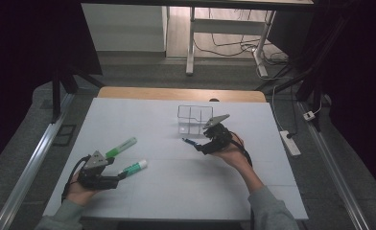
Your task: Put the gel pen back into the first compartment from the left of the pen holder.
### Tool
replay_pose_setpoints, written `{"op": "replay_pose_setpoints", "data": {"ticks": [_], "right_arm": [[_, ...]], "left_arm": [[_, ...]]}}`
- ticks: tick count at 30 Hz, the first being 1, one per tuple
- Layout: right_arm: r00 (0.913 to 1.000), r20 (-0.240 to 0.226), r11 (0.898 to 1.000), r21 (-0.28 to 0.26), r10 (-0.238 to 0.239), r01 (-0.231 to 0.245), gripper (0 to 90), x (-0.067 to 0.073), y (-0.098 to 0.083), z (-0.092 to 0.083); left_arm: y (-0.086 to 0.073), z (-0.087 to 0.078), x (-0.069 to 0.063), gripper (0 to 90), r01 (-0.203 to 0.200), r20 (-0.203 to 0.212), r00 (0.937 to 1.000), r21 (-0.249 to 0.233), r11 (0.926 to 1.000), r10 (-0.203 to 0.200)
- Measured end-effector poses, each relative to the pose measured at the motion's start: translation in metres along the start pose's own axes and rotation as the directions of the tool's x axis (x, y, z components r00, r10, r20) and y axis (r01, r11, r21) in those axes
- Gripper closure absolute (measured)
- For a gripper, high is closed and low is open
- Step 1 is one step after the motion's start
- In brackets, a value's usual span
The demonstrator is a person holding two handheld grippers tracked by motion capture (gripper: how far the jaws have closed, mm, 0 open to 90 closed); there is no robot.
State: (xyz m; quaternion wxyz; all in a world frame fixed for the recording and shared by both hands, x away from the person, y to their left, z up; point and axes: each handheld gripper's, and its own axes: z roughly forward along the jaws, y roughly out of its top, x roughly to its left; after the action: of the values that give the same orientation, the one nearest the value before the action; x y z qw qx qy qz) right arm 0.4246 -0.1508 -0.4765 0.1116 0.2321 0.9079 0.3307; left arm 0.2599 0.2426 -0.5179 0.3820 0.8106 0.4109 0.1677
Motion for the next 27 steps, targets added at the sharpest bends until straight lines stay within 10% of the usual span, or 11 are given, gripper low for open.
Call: {"op": "replay_pose_setpoints", "data": {"ticks": [27], "right_arm": [[0.9994, -0.033, 0.998, 0.069, -0.011, 0.013, 29.1, -0.005, 0.015, 0.031]], "left_arm": [[0.0, 0.0, 0.0, 24.2, -0.012, 0.001, 0.9999, -0.001, 0.9999, 0.012]]}}
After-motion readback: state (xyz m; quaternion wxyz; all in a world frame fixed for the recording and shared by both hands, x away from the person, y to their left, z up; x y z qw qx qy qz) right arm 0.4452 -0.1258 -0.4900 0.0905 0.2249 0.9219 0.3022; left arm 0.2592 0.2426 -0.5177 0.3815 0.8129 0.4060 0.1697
